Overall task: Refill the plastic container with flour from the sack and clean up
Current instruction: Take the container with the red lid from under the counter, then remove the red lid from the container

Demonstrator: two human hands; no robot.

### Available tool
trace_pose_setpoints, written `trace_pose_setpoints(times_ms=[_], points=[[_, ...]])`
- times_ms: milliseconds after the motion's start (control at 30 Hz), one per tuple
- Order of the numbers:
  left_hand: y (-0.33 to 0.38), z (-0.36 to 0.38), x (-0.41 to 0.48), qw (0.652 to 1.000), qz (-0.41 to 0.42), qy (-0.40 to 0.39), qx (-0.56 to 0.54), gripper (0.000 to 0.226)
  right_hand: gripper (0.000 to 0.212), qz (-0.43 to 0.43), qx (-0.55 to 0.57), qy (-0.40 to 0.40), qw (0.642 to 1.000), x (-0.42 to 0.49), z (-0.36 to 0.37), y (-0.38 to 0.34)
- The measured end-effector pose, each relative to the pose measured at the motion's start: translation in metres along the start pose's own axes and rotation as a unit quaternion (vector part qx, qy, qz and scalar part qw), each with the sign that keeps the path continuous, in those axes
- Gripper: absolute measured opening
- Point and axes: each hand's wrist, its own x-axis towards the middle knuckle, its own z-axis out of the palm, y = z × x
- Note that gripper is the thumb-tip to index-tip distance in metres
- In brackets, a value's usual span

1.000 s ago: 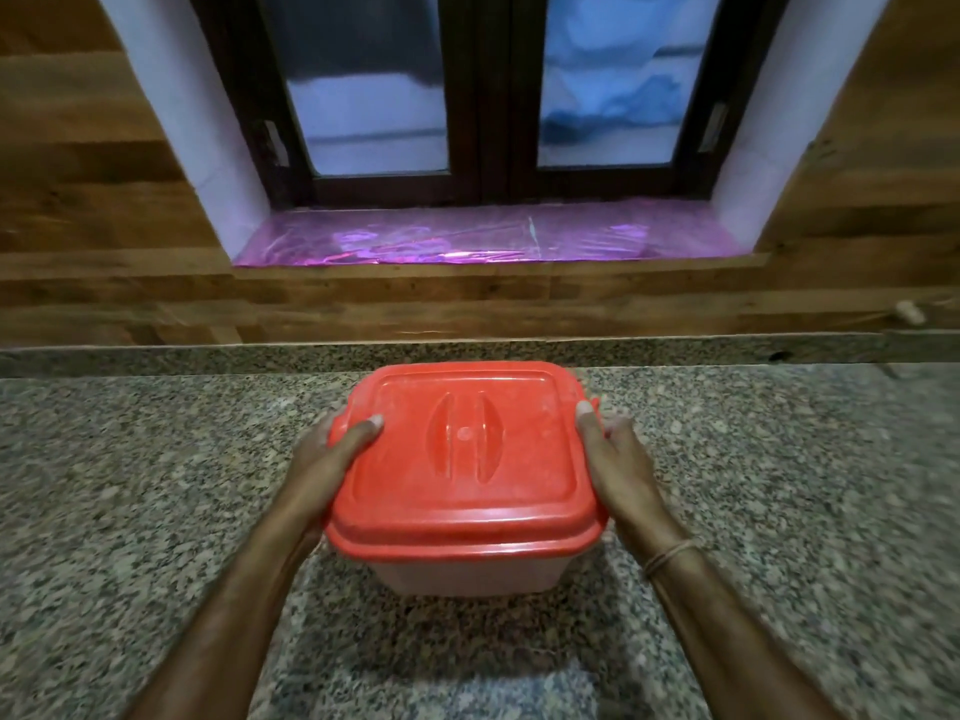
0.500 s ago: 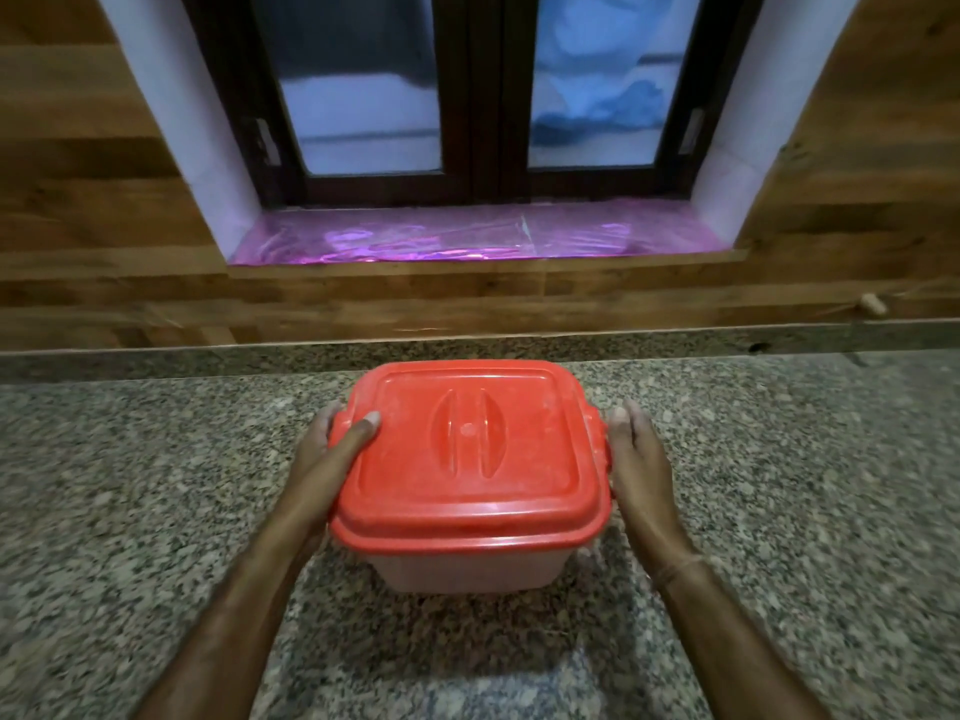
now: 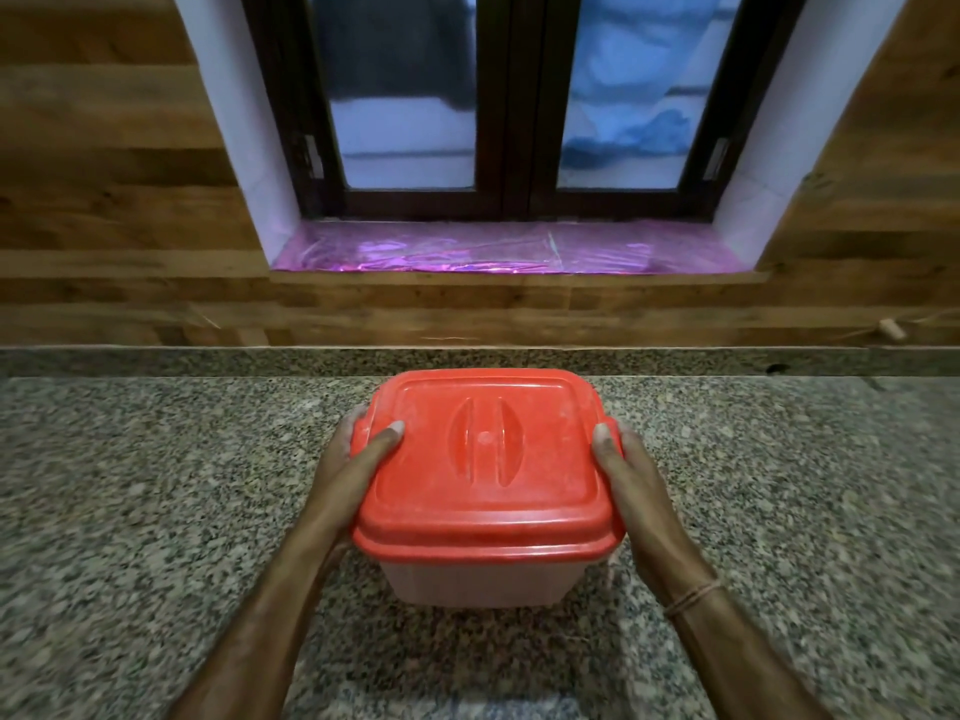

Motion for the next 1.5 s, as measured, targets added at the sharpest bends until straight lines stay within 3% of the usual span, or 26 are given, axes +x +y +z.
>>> trace_pose_setpoints(times_ms=[133,233,400,533,667,767,933,1167,1367,1500], points=[[0.009,-0.004,-0.004,1.000,0.020,0.015,0.006,0.071,0.068,-0.026,0.007,0.002,1.000,-0.003,0.007,-0.012],[0.026,-0.004,-0.005,0.999,0.042,0.021,0.007,0.069,0.081,-0.031,-0.001,0.020,0.999,-0.003,0.005,-0.023],[0.061,0.045,-0.003,0.994,0.099,0.033,0.043,0.080,0.046,-0.043,0.037,0.045,0.997,0.009,-0.030,-0.046],[0.072,0.111,-0.004,0.994,0.097,0.024,0.047,0.083,0.043,0.004,0.080,0.077,0.994,0.032,-0.085,-0.055],[0.071,0.184,-0.015,0.989,0.106,-0.052,0.094,0.070,0.038,0.034,0.151,0.097,0.983,0.047,-0.169,-0.044],[0.049,0.234,-0.024,0.963,0.106,-0.105,0.224,0.078,0.040,0.047,0.183,0.134,0.973,0.055,-0.239,-0.016],[0.017,0.278,-0.026,0.848,0.133,-0.045,0.512,0.091,0.049,0.077,0.169,0.154,0.970,0.075,-0.316,0.051],[0.013,0.286,-0.027,0.798,0.145,0.002,0.585,0.080,0.048,0.134,0.075,0.151,0.976,0.097,-0.310,0.131],[0.012,0.288,-0.027,0.780,0.147,0.011,0.608,0.084,0.064,0.120,-0.108,0.170,0.972,0.096,-0.301,0.164],[0.012,0.288,-0.025,0.775,0.147,0.011,0.615,0.085,0.071,0.120,-0.257,0.166,0.944,0.096,-0.298,0.168]])
